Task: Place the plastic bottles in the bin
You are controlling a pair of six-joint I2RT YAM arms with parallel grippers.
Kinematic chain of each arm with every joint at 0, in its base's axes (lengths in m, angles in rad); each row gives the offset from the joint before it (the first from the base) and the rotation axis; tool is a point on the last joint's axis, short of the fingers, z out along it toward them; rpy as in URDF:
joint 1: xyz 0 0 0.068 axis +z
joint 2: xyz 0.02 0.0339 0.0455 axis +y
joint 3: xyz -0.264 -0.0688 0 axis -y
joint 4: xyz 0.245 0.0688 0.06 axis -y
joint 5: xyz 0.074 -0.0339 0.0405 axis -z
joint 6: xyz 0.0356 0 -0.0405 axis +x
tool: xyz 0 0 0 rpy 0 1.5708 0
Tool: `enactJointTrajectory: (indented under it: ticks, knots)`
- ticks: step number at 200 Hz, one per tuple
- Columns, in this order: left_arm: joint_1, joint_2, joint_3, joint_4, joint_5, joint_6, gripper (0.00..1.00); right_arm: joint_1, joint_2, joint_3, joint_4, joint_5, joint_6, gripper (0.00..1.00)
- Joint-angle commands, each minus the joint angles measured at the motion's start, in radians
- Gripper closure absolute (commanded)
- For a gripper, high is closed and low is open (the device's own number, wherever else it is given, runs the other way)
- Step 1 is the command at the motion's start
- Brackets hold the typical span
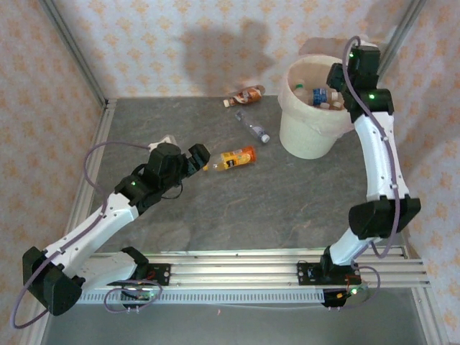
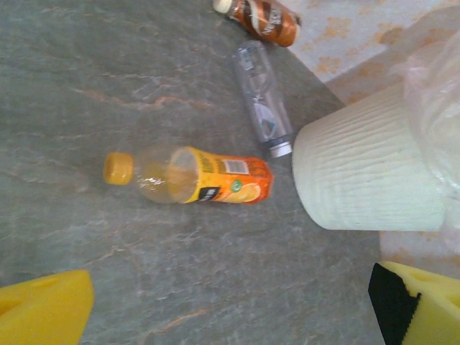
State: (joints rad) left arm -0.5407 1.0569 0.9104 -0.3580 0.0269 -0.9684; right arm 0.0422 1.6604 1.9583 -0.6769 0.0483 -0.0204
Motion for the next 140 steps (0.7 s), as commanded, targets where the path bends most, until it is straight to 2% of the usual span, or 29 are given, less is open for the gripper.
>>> enactJointTrajectory:
  ticks: [1,34,78,104,116,140]
  knots:
    - [0.008,-0.036,-0.022,-0.039,-0.068,-0.028,0.0,-0.013,0.084,0.092,-0.113,0.033,-0.105,0.52]
    - [0.008,-0.044,-0.025,-0.066,-0.092,-0.018,0.0,-0.015,0.223,0.271,-0.259,0.157,-0.16,0.51]
    - [0.012,-0.044,-0.024,-0.071,-0.104,-0.01,0.0,-0.015,0.307,0.319,-0.333,0.251,-0.161,0.46]
    - [0.012,-0.044,-0.024,-0.083,-0.103,-0.003,0.0,-0.013,0.307,0.339,-0.355,0.23,-0.154,0.37]
    - [0.014,-0.043,-0.025,-0.089,-0.103,-0.001,0.0,-0.009,0.298,0.347,-0.361,0.215,-0.146,0.25]
    - [0.018,-0.034,-0.025,-0.086,-0.097,-0.002,0.0,-0.002,0.27,0.353,-0.358,0.211,-0.127,0.18]
